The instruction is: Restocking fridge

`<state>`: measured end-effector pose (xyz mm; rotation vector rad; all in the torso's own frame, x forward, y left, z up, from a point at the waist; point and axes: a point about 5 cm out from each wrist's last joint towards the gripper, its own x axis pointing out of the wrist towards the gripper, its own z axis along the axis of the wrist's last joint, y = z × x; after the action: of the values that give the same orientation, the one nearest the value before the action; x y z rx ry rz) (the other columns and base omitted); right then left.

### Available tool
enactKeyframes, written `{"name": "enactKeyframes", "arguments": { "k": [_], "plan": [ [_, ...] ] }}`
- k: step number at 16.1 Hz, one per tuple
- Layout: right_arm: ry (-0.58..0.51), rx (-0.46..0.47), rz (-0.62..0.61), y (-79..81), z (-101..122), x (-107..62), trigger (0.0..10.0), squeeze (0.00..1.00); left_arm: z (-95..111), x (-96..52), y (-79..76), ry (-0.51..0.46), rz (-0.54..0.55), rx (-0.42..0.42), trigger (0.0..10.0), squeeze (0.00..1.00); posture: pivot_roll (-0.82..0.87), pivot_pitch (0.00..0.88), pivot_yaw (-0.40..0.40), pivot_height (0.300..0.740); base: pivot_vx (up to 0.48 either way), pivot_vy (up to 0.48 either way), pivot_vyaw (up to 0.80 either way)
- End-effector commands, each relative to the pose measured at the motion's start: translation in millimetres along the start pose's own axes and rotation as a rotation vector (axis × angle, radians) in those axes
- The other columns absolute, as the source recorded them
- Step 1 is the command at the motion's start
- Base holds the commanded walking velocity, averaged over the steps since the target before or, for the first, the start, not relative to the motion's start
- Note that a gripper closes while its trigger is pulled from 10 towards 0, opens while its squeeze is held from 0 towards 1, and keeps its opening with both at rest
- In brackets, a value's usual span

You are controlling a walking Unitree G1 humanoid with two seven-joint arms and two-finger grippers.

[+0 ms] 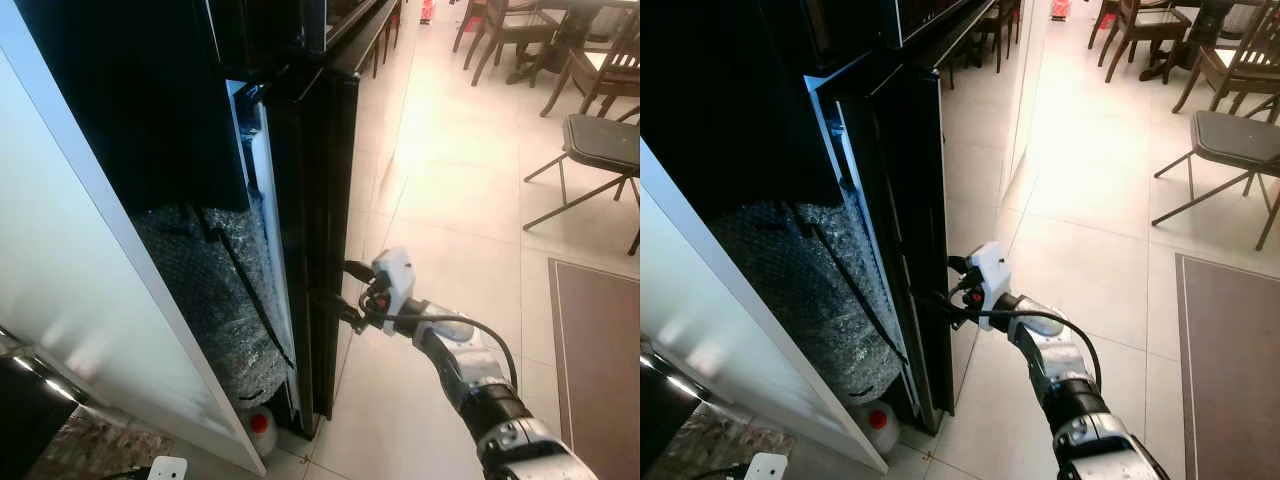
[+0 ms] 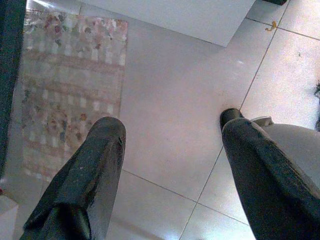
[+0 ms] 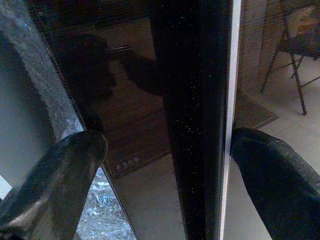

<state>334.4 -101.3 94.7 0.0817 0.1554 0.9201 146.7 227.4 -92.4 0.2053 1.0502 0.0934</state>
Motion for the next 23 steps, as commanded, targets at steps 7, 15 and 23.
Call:
{"name": "enactKeyframes", "arguments": {
  "k": [7, 15, 23],
  "plan": [
    [-0.046, -0.041, 0.016, -8.0, 37.4, 24.9, 10.0, 0.0, -5.2, -1.1, 4.2, 0.006, 0.022, -0.018, 10.0, 0.0, 0.01, 0.0, 0.02, 0.74, 0.0, 0.0, 0.0],
    [-0.104, 0.017, -0.146, -20.3, 18.5, 4.6, 10.0, 0.0, -5.8, -1.0, 0.6, 0.013, 0.017, -0.021, 10.0, 0.0, -0.01, 0.0, 0.019, 0.74, 0.0, 0.0, 0.0],
    [0.032, 0.351, -0.316, 17.8, -111.0, -118.0, 10.0, 0.0, -8.4, -1.6, -1.7, 0.014, -0.008, 0.002, 10.0, 0.0, -0.05, 0.0, 0.034, 0.74, 0.0, 0.0, 0.0]
  ]
}}
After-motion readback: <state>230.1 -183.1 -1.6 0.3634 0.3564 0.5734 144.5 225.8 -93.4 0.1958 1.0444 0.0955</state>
